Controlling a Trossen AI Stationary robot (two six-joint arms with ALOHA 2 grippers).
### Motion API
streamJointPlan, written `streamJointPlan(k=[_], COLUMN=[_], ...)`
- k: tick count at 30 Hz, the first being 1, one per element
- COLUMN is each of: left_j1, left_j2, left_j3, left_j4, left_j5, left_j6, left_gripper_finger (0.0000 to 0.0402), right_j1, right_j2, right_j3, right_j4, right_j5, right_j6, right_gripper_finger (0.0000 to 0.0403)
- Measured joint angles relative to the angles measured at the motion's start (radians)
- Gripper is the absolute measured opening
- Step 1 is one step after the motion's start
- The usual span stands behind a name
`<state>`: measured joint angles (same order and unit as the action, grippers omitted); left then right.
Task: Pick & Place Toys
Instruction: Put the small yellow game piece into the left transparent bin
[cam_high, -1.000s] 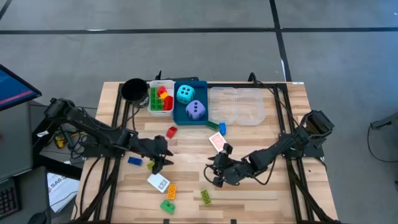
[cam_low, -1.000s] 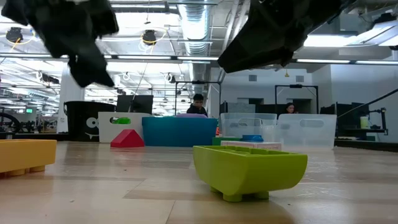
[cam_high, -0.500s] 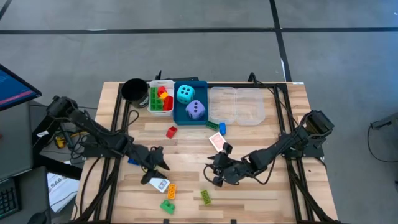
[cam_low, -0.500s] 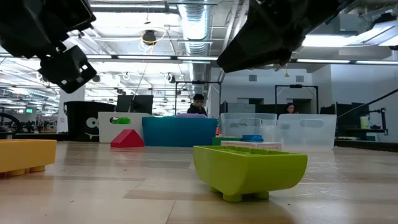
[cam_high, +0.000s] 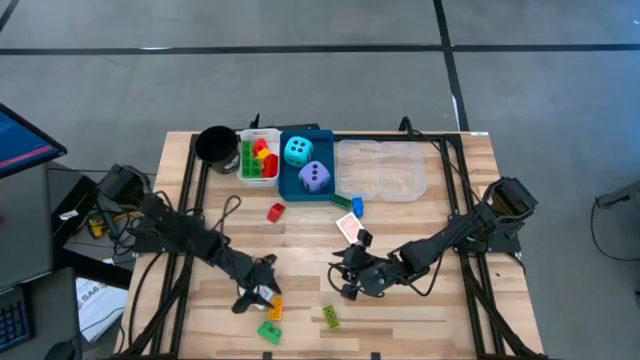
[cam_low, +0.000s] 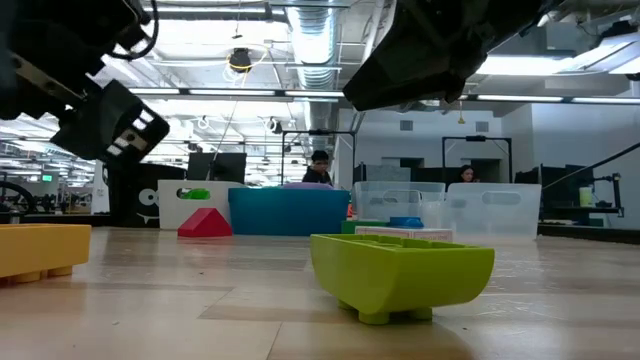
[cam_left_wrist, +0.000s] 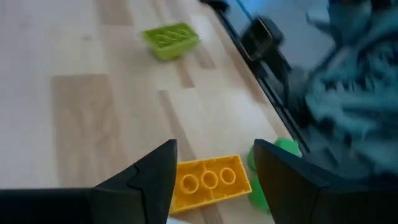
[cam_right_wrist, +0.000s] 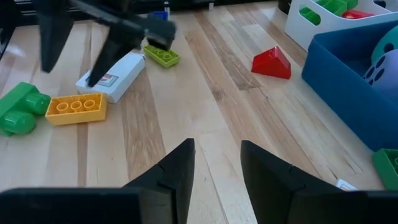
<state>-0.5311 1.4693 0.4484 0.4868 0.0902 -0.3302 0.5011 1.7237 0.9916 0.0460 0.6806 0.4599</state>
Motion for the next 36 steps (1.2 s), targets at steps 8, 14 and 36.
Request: streamJointPlan(k=[8,14,36], left_j1=[0.000,0.001,0.000], left_j2=[0.072,0.072,0.212], left_j3=[0.130,0.175,0.211], left_j4=[-0.187,-0.307,-0.304], left_j5=[0.052,0.043,-0.003], left_j6=[0.384,0.707,1.085], left_gripper_finger=[0.0227,0.0248,0.0266], right_j1=[0.001,0.000,-0.006], right_j2=[0.000,0.000,0.000], right_j3=[0.000,0.000,0.000], right_j4=[0.004,0.008,0.008], right_j5=[0.000,0.000,0.000], right_j6=[0.000,0.000,0.000], right_gripper_finger=[0.0126,0.0126,0.0126])
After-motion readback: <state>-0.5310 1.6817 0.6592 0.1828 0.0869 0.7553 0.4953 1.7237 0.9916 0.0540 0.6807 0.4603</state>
